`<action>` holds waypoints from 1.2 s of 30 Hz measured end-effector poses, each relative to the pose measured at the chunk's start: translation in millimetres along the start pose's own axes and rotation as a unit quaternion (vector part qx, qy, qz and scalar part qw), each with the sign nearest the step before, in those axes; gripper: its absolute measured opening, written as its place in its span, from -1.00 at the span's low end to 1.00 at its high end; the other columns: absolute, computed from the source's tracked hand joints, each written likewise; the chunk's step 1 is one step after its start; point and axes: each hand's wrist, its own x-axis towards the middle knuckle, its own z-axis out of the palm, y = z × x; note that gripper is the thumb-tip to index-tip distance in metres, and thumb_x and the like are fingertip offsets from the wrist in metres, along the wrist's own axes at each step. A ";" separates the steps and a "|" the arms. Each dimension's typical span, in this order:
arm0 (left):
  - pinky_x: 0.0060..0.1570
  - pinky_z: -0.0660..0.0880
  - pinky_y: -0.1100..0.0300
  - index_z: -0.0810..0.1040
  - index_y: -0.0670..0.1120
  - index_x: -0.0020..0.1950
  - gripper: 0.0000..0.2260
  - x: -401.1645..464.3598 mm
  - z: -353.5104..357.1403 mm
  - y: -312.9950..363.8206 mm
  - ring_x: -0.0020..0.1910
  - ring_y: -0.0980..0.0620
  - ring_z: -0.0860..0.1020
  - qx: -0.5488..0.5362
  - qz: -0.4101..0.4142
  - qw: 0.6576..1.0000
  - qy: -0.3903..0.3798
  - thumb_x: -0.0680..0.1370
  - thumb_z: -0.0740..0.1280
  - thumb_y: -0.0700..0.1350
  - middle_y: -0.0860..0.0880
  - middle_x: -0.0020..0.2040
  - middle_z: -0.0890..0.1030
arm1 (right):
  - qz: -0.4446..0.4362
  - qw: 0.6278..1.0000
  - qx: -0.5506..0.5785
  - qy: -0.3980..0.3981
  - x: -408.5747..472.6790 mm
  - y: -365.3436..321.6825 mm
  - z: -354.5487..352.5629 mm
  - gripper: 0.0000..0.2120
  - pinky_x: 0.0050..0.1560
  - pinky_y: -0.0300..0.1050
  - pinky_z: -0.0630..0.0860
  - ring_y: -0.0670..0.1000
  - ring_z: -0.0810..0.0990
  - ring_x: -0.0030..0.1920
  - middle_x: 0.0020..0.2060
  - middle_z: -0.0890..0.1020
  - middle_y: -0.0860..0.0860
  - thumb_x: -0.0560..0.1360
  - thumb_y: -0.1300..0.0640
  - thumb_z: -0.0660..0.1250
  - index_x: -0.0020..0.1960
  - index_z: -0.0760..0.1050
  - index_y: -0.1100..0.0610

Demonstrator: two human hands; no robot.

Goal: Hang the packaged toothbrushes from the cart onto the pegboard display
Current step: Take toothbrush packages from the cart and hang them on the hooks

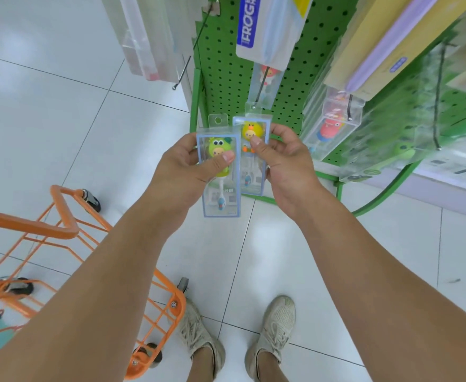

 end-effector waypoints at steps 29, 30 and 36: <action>-0.02 0.61 0.17 0.55 -0.04 0.36 -0.71 0.4 19.5 -8.0 0.10 -0.03 0.65 0.019 0.033 0.999 -0.030 0.64 0.31 -0.21 -0.08 0.21 0.64 | -0.025 0.997 -0.058 -0.054 -39.5 0.8 -7.7 -0.75 0.21 0.24 0.56 0.01 0.65 -0.01 0.00 0.69 0.08 0.58 0.28 0.36 0.25 0.58 0.14; -0.08 0.59 0.27 0.52 -0.04 0.39 -0.68 1.2 20.8 -7.5 0.07 0.03 0.64 0.020 0.034 0.999 -0.013 0.64 0.32 -0.21 -0.07 0.20 0.63 | -0.027 0.997 -0.058 -0.045 -35.5 0.6 -6.5 -0.75 0.21 0.25 0.55 0.02 0.64 -0.01 0.04 0.69 0.11 0.59 0.28 0.36 0.26 0.57 0.15; -0.05 0.50 0.37 0.51 0.02 0.36 -0.71 2.8 25.7 -3.4 0.08 0.21 0.60 0.064 0.016 0.997 0.036 0.64 0.33 -0.12 0.07 0.20 0.62 | -0.027 0.998 -0.048 -0.002 -12.4 0.0 -1.7 -0.75 0.14 0.19 0.60 0.02 0.64 -0.02 0.05 0.65 0.12 0.60 0.26 0.36 0.26 0.56 0.16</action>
